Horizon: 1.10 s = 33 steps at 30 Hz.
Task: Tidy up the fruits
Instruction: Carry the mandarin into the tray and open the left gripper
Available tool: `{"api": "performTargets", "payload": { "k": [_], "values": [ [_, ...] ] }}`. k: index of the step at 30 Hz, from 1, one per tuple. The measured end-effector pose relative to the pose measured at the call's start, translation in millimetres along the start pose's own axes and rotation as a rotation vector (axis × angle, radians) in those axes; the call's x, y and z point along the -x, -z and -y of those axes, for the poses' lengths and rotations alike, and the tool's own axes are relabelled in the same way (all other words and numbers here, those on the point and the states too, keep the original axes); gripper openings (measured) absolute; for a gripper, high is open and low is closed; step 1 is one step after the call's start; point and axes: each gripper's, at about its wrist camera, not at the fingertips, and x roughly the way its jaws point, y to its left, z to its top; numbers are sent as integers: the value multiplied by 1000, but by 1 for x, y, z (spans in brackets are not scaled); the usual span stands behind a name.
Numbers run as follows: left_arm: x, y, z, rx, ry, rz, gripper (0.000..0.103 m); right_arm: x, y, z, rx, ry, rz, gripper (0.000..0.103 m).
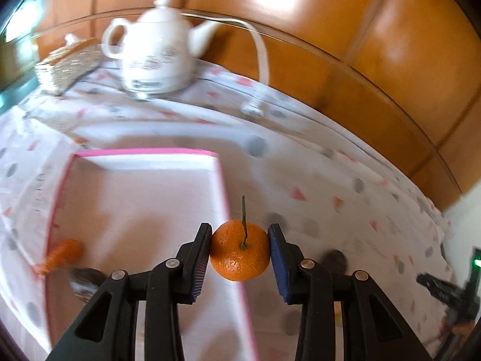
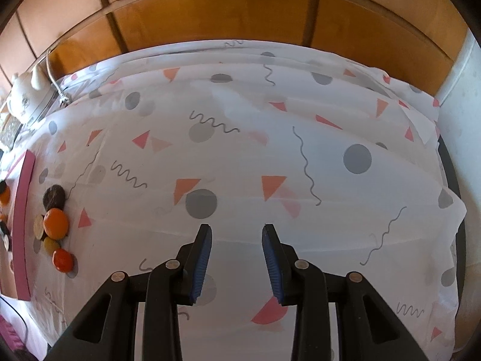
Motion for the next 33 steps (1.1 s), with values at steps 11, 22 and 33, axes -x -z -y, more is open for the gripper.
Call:
{"api": "performTargets", "payload": {
  "k": [11,22,33],
  "values": [
    [-5,-10,-91,143,-174,6,39,3,2,-3,16,-5,7,35],
    [0,3,-112,204,-192,17,52,0,2,-7,33,2,0,35],
    [39,28,-112,230,-189,62,53,4,5,-21,97,-39,30,35]
  ]
}}
